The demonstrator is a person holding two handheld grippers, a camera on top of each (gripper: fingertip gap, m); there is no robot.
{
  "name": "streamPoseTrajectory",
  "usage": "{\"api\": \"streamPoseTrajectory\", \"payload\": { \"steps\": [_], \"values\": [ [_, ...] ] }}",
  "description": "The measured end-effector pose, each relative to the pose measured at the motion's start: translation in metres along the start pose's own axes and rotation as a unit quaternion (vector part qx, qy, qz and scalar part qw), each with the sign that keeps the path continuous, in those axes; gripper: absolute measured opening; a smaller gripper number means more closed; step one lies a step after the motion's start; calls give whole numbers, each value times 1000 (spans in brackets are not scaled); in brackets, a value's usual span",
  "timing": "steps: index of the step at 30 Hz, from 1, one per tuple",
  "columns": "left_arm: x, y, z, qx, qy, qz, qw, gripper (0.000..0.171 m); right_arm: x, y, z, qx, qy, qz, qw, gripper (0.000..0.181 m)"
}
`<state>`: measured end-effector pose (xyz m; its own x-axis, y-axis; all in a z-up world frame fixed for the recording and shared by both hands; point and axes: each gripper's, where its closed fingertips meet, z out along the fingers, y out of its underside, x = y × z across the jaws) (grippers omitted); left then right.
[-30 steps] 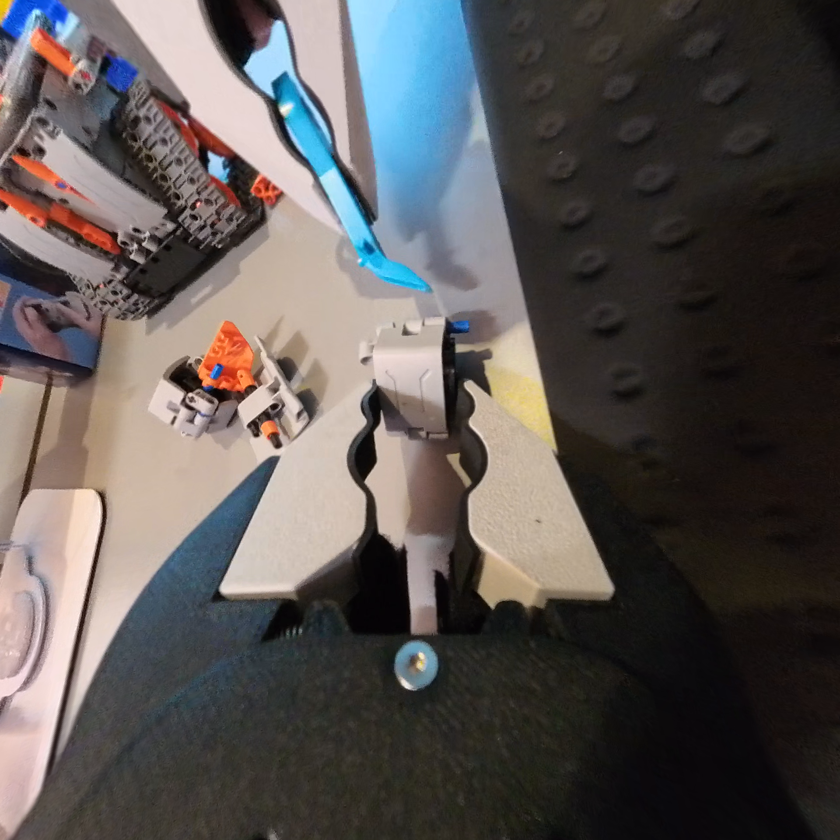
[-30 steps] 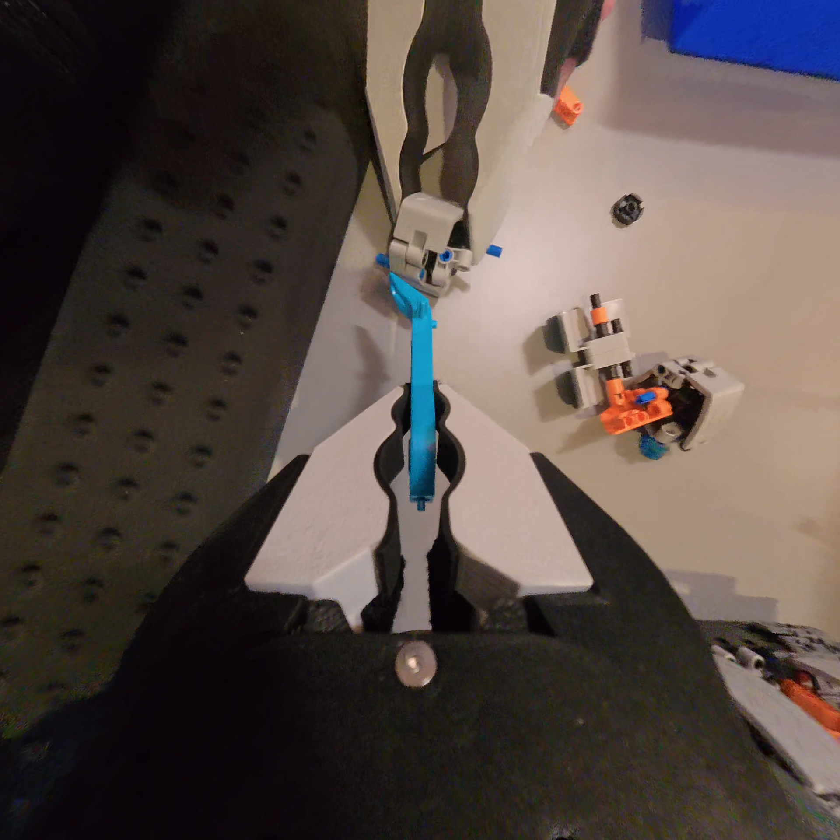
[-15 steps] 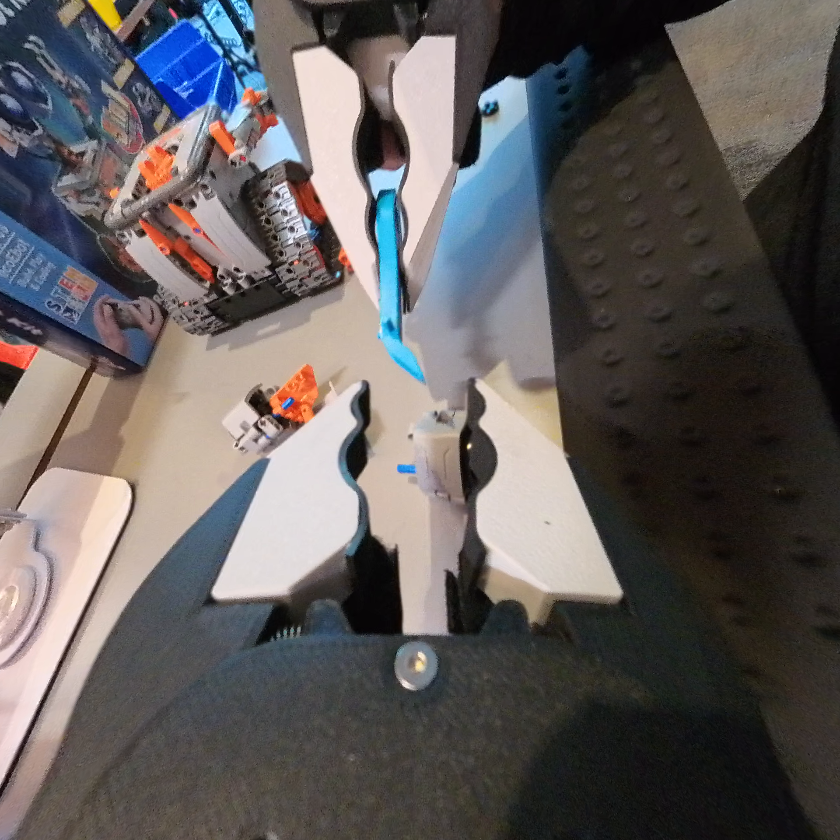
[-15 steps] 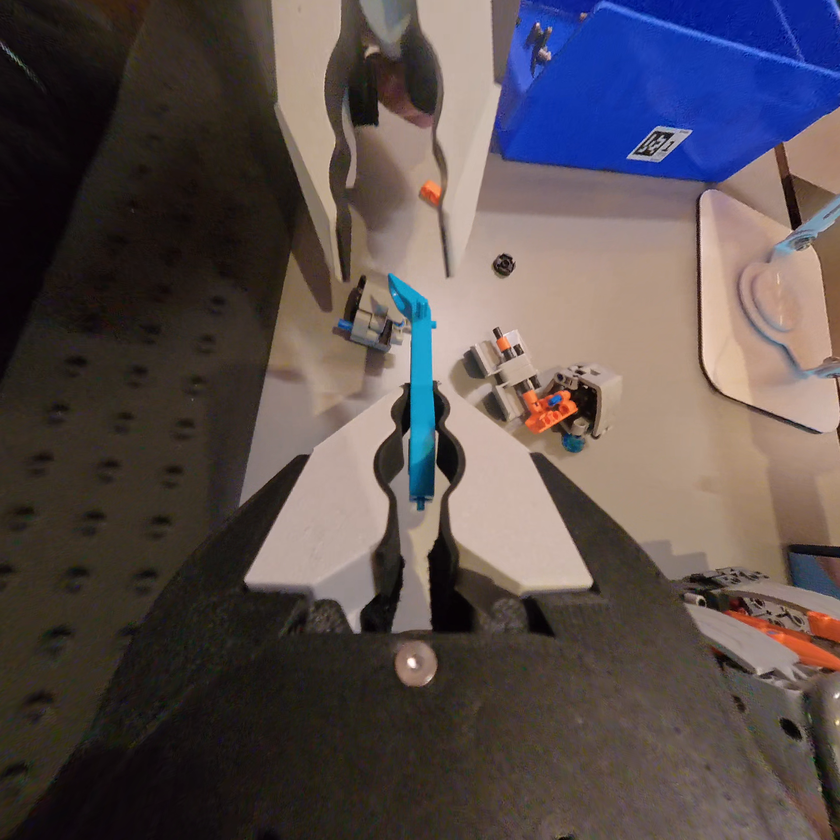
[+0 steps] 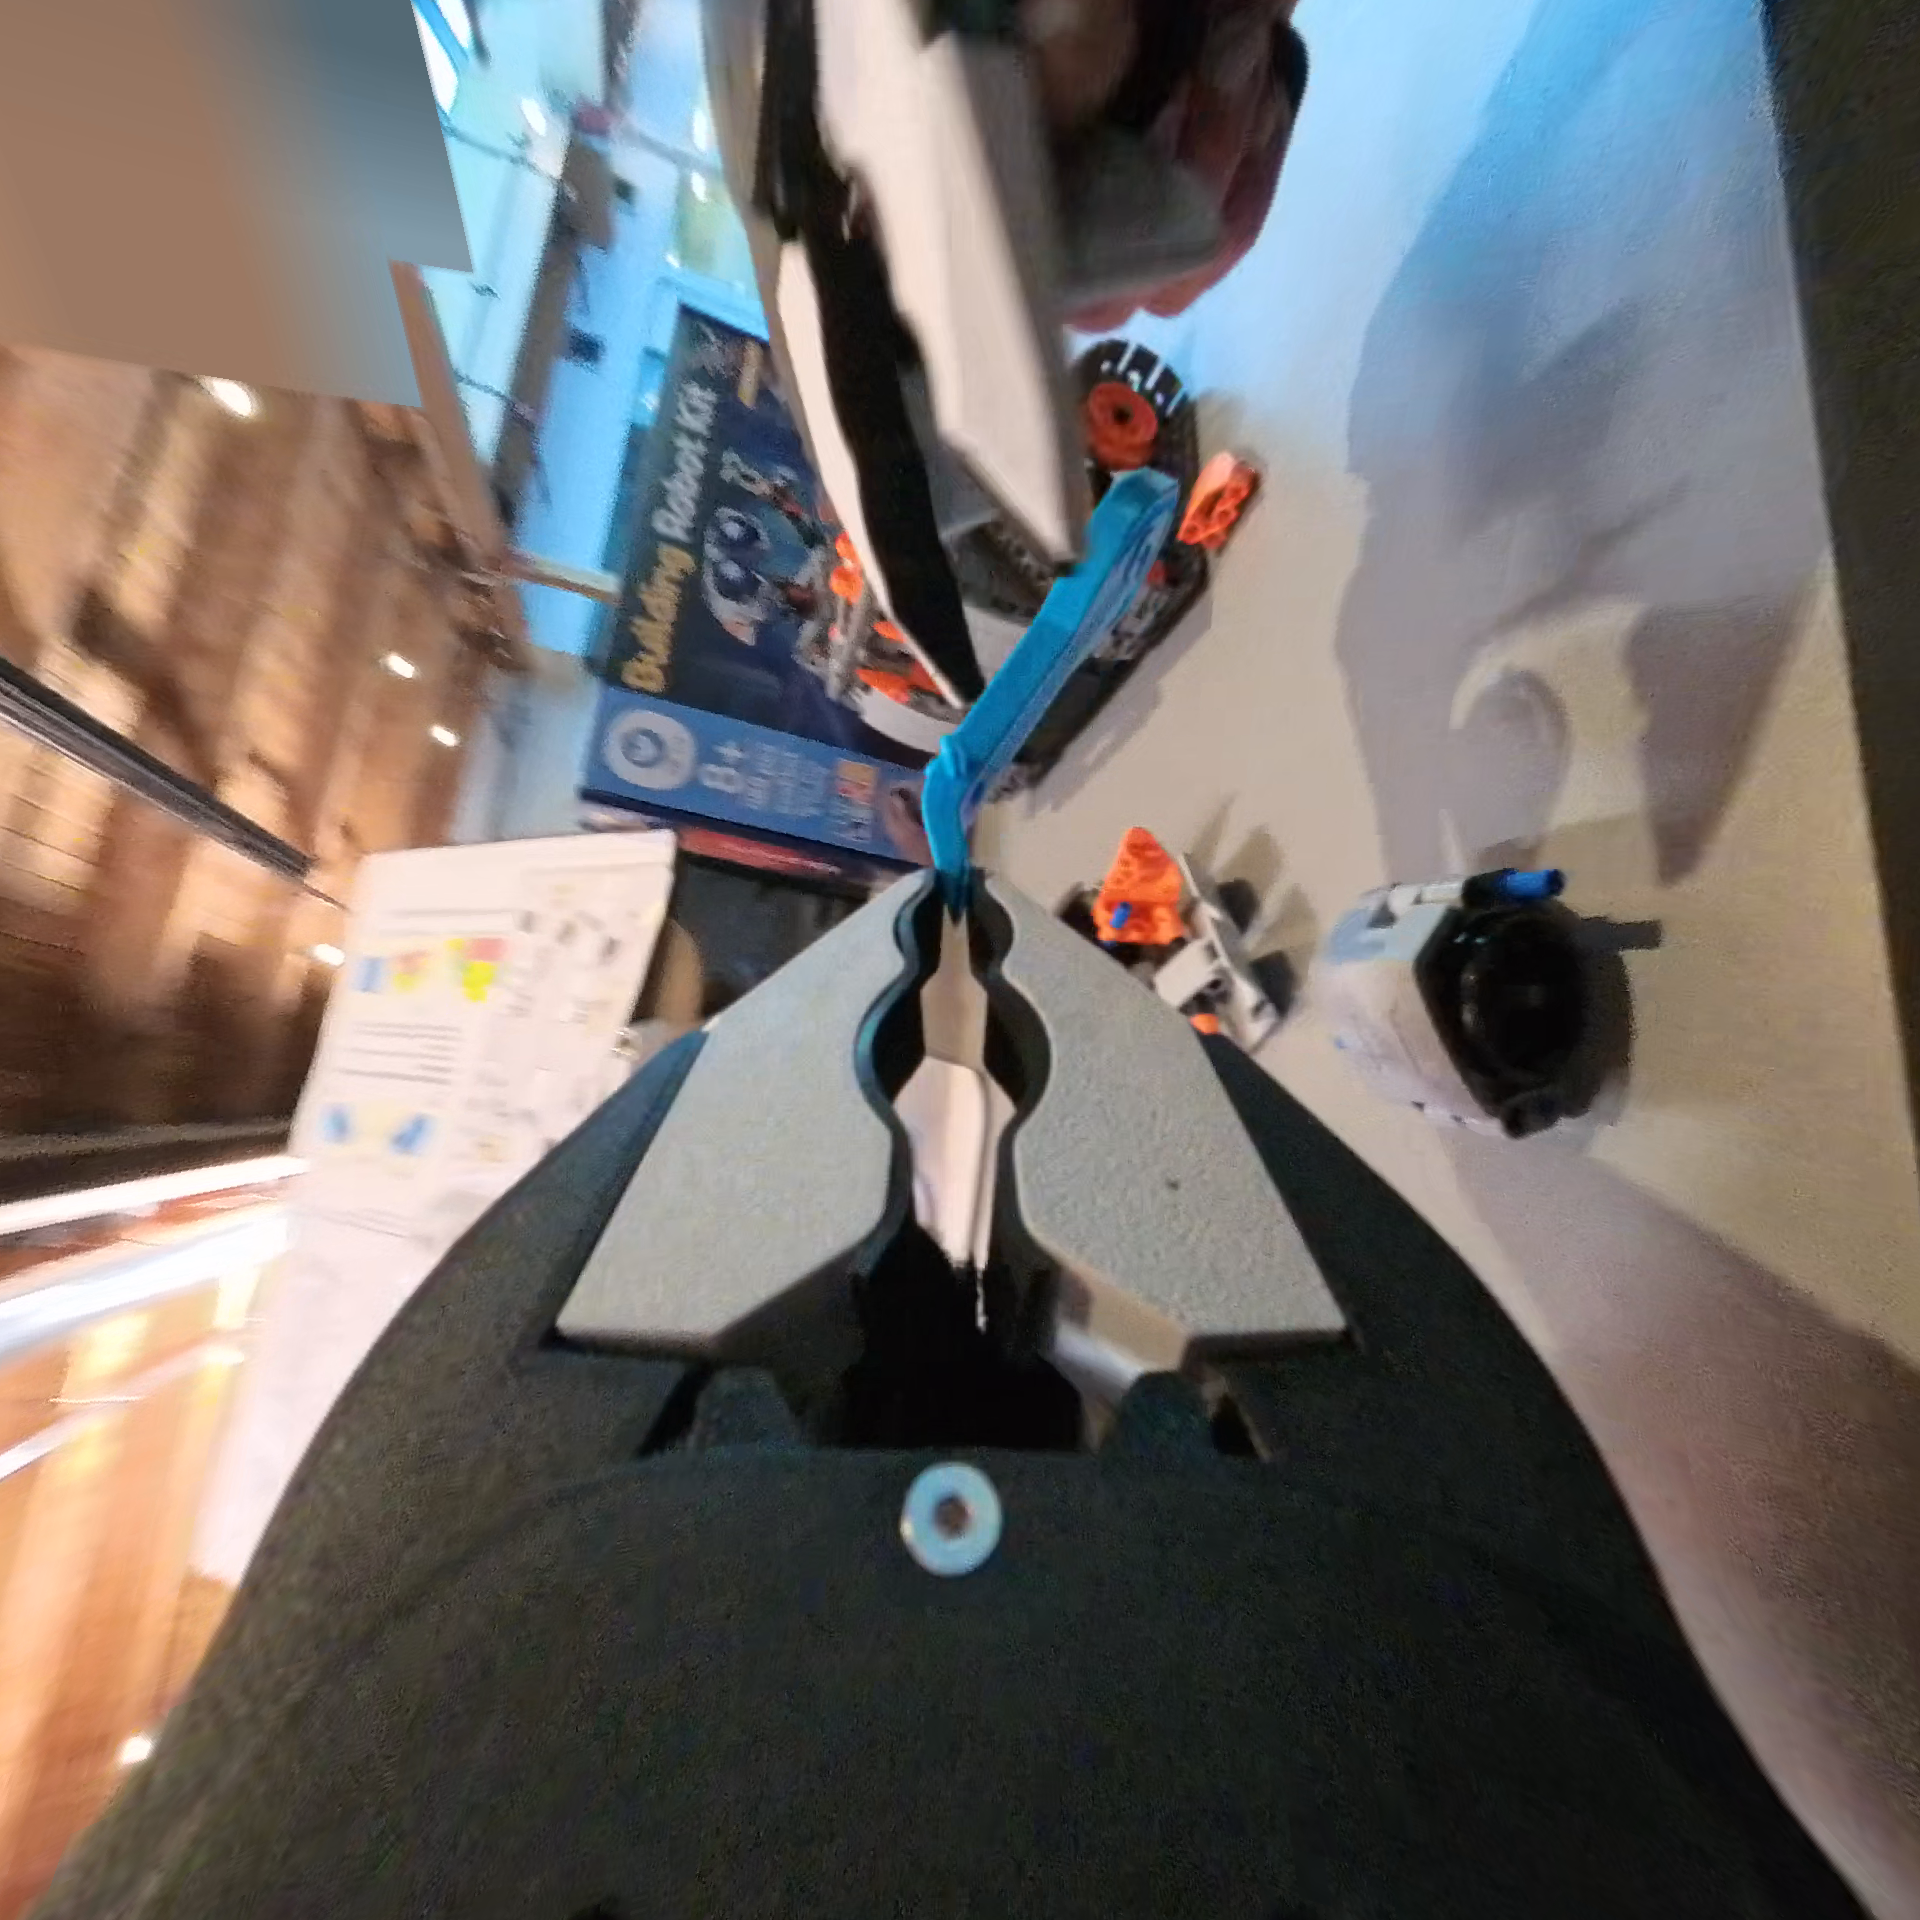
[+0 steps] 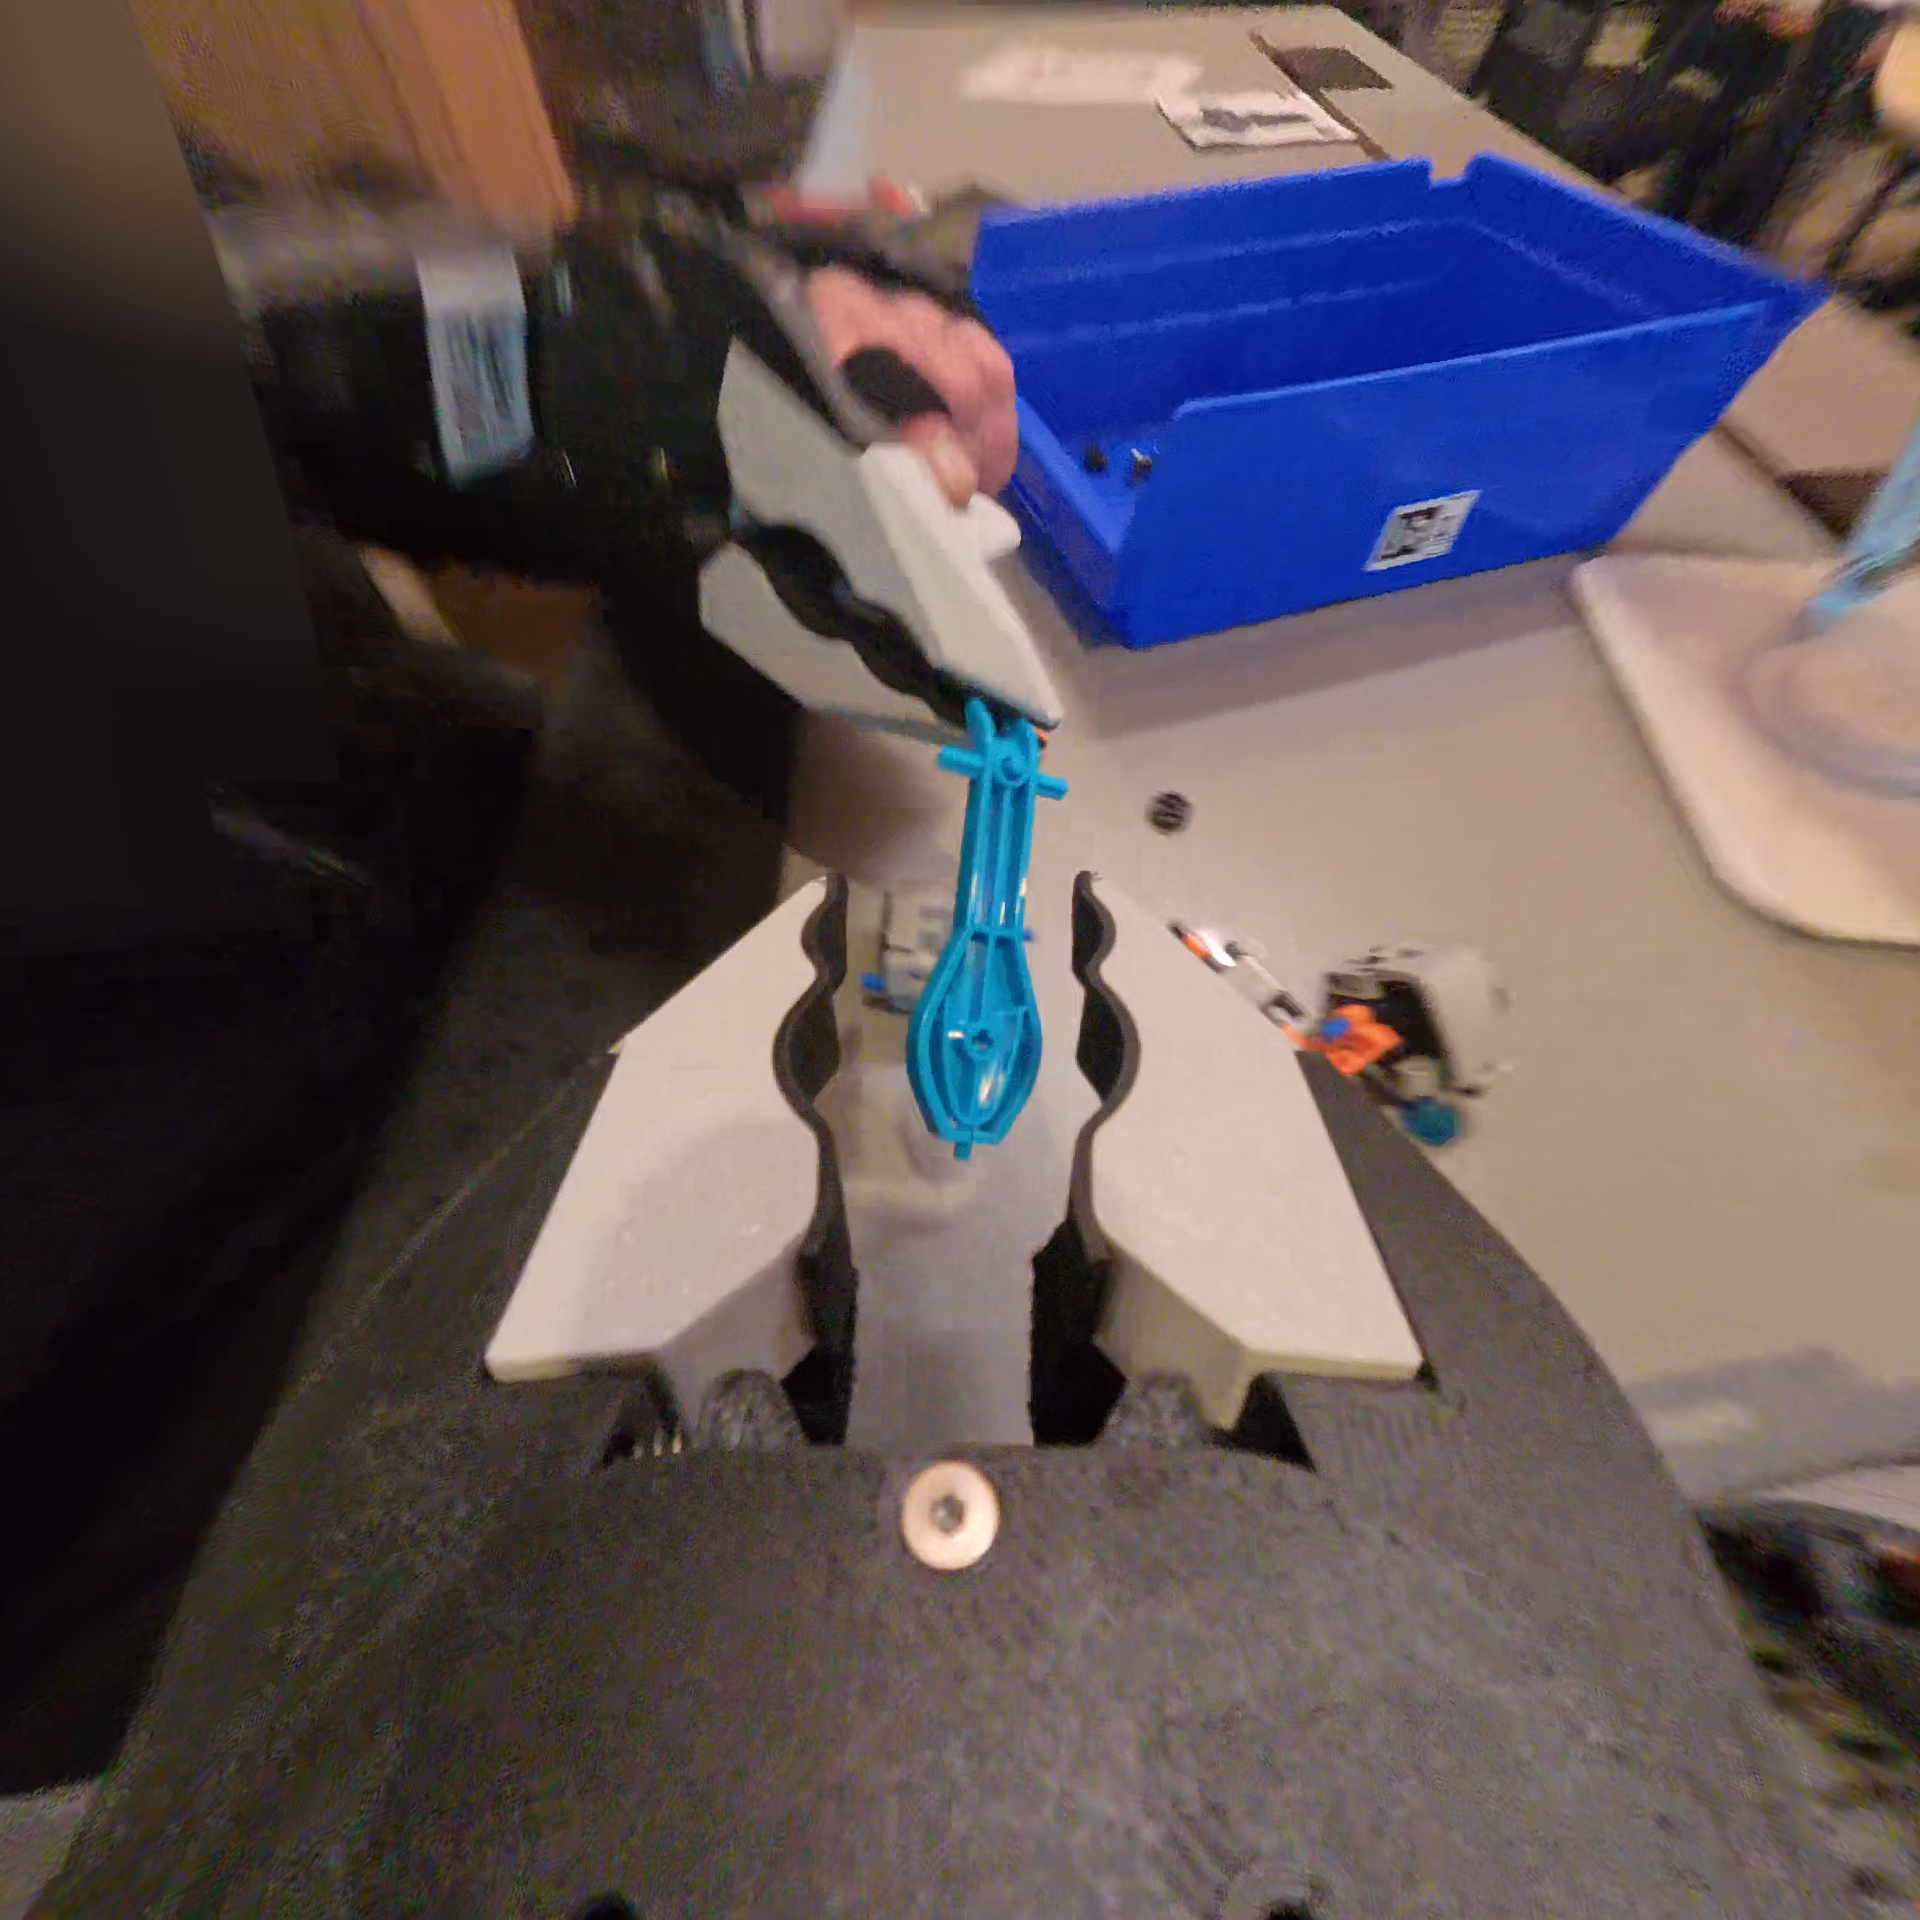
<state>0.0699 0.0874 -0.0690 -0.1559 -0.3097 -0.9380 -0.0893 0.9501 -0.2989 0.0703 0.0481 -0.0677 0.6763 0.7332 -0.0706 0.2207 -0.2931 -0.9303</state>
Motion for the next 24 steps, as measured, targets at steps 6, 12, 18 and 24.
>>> {"api": "streamPoseTrajectory", "payload": {
  "steps": [6, 12, 18, 24],
  "values": [
    [-12, -18, -3, 24, -48, 86, 995, 1, -4, -1, 1, 33, -65, 62, 995, 33],
    [-13, -28, -4, 52, -68, 115, 990, 2, -23, -7, 5, 59, -136, 79, 986, 13],
    [-20, -34, -7, 66, -91, 131, 985, 2, -28, -19, -4, 119, -197, 129, 965, 14],
    [-21, -39, -10, 81, -100, 142, 981, 2, -28, -17, -4, 122, -198, 118, 965, 11]
  ]
}}
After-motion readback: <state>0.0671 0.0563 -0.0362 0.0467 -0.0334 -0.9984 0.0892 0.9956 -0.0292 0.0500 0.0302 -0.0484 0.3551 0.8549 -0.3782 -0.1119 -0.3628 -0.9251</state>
